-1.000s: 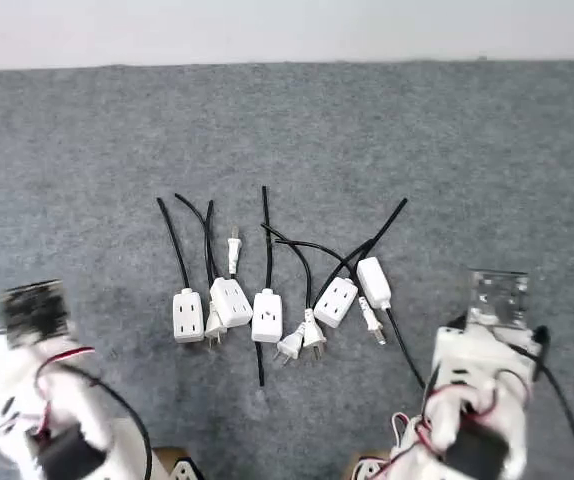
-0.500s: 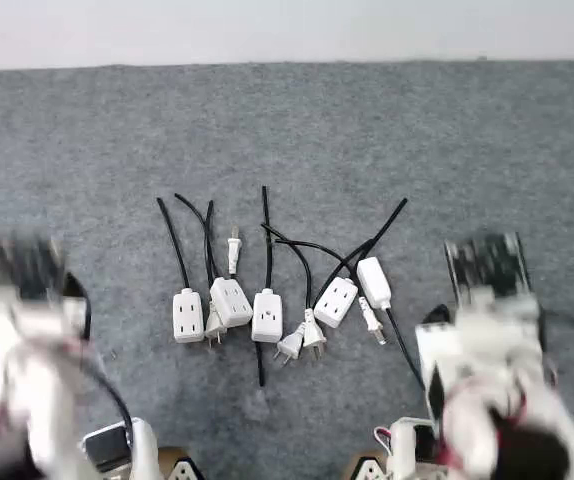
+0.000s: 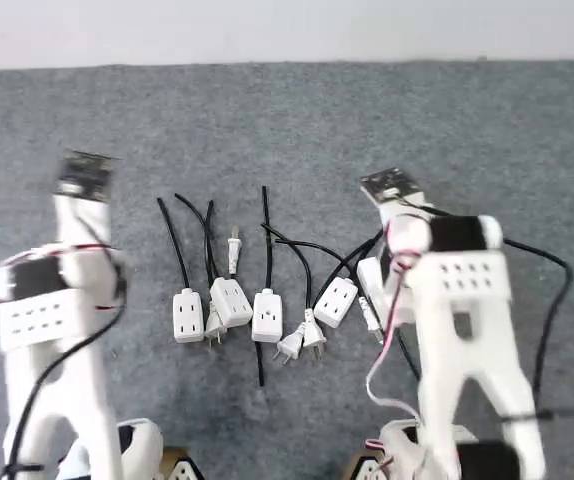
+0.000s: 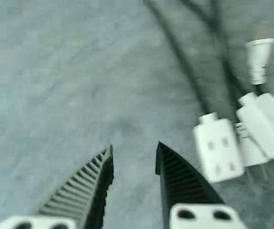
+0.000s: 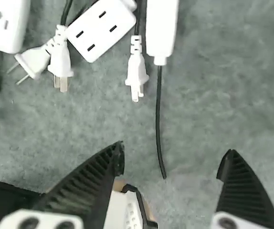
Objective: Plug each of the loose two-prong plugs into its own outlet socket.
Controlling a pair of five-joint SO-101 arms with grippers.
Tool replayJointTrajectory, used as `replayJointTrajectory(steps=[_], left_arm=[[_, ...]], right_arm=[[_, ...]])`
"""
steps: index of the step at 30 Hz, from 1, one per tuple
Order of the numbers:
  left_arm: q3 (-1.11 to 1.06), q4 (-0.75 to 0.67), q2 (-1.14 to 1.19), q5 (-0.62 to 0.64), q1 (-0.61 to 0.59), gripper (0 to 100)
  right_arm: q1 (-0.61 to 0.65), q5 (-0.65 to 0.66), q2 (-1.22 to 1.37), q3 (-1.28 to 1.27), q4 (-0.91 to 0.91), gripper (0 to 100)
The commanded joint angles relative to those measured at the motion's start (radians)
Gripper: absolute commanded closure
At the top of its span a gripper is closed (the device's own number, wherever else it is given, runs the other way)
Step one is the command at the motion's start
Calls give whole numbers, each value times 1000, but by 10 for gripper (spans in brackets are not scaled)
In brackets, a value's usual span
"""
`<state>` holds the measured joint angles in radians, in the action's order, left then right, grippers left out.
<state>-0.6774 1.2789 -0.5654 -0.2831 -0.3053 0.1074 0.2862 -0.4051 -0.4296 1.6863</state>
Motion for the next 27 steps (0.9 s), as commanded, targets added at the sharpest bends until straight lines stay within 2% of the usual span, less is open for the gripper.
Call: replayJointTrajectory(steps=[1,3,6,12,17,20,27], left_arm=[[-110,-172,8,15,209,862],[-153,-216,6,38,282,862],[-193,-295,9,107,331,862],[-341,-499,8,123,333,862],[-417,-585,3,124,331,862],[-424,-597,3,124,331,862],[-426,-601,5,124,331,862]], right_arm=[[24,-9,142,25,-77,690],[36,-8,197,25,-108,690],[84,37,272,29,-168,690],[200,38,389,31,-314,690],[268,38,453,31,-460,690],[268,40,489,31,-507,691],[179,46,553,31,-598,691]])
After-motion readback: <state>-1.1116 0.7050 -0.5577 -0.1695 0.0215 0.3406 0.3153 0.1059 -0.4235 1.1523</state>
